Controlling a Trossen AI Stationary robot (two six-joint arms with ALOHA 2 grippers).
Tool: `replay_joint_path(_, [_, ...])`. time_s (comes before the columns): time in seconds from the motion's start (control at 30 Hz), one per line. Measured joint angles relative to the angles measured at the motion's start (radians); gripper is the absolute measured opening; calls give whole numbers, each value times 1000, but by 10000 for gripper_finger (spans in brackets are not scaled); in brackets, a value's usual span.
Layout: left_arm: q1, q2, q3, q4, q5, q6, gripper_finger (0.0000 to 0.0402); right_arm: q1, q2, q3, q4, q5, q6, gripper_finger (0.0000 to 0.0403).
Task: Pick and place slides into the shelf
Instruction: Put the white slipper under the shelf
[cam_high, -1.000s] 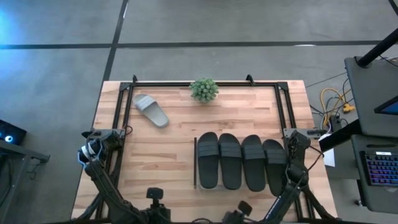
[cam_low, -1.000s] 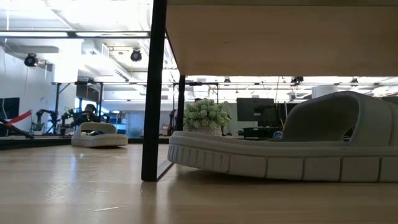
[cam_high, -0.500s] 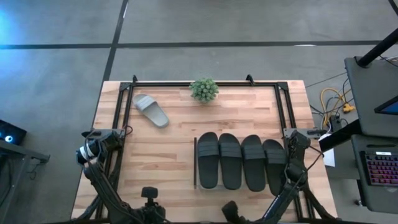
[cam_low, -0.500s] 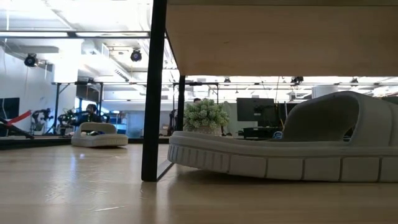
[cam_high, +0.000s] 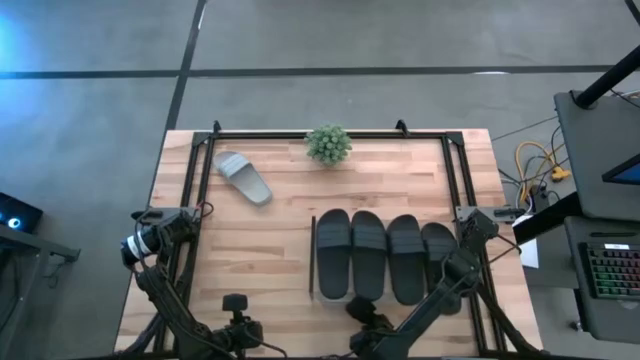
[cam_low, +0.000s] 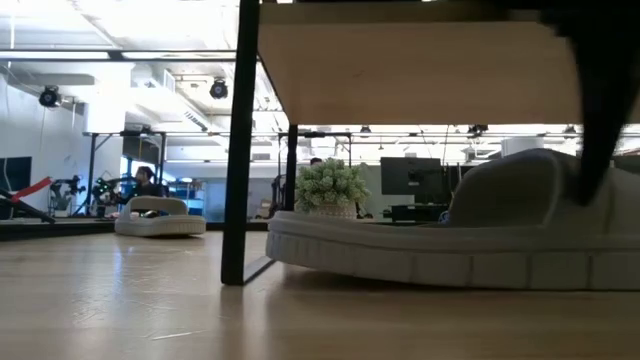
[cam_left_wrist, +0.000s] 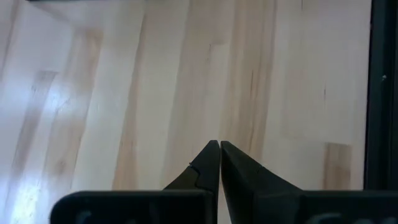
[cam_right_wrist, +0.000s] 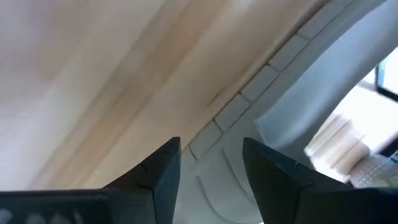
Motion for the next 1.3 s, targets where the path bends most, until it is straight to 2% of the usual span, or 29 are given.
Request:
replay_joint_path(0.23, [-5, 0, -21, 79, -47, -1, 0, 3, -3, 26, -5, 20, -88, 166])
replay_joint_path(0.47, [-5, 0, -24, 87, -108, -1, 0, 34, -3, 49, 7, 20, -216, 166])
replay_joint_path(0.7, [-5, 0, -24, 98, -143, -2, 0, 23, -1, 47, 9, 25, -224, 166])
replay_joint_path(0.97, [-5, 0, -24, 98, -145, -1, 0, 6, 20, 45, 27, 105, -273, 166])
replay_joint_path(1.3, [-6, 0, -24, 101, -145, -1, 0, -31, 36, 45, 27, 108, -271, 166])
